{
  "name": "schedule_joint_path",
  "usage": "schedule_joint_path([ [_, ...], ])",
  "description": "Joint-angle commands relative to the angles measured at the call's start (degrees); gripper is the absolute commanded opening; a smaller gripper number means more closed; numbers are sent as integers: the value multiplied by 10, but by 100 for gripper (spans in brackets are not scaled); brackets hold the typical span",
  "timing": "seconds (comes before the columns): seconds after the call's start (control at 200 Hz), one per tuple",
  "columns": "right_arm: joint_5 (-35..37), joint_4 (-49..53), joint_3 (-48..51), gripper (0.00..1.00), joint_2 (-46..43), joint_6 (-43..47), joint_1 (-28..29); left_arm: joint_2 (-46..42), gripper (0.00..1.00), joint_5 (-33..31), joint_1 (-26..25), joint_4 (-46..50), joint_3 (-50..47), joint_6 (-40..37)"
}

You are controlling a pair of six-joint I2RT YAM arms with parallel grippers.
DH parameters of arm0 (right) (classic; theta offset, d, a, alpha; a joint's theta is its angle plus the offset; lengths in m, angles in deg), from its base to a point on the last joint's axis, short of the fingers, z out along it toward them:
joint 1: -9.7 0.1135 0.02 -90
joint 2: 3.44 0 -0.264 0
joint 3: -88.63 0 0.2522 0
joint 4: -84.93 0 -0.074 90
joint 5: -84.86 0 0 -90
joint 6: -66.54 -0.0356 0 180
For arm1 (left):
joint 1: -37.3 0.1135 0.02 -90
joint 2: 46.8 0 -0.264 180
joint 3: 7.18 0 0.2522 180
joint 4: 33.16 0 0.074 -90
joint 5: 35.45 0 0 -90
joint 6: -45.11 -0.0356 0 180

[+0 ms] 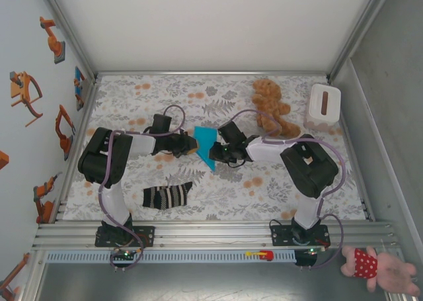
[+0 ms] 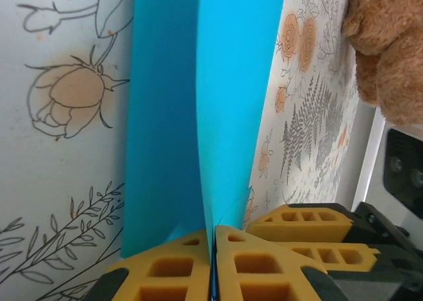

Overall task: Fold a paper plane with a square sheet of paper (pick it up from the middle)
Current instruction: Fourth fold the wing at the center of the table.

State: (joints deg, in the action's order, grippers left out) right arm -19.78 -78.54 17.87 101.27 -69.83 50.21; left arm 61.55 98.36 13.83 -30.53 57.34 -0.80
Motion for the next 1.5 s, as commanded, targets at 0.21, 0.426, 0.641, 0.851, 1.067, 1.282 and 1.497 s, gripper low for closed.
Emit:
schedule_joint_path([
  [0.21,143,51,4,28,-95,139,33,-40,9,-104,-20,103,38,50],
  [0.426,226,72,-27,29,-60,200,93,-44,9,-147,-41,165,76,89],
  [0.641,231,67,-48,29,-20,212,107,-44,10,-152,-47,193,96,108],
  [0.851,220,57,-65,29,6,209,112,-37,10,-146,-52,190,103,124],
  [1.067,221,49,-69,29,23,206,112,-38,10,-145,-52,193,103,132],
  [1.282,249,59,-68,27,26,206,112,-41,12,-141,-50,197,105,135],
  [1.497,263,66,-68,23,26,217,113,-29,18,-131,-35,203,115,119],
])
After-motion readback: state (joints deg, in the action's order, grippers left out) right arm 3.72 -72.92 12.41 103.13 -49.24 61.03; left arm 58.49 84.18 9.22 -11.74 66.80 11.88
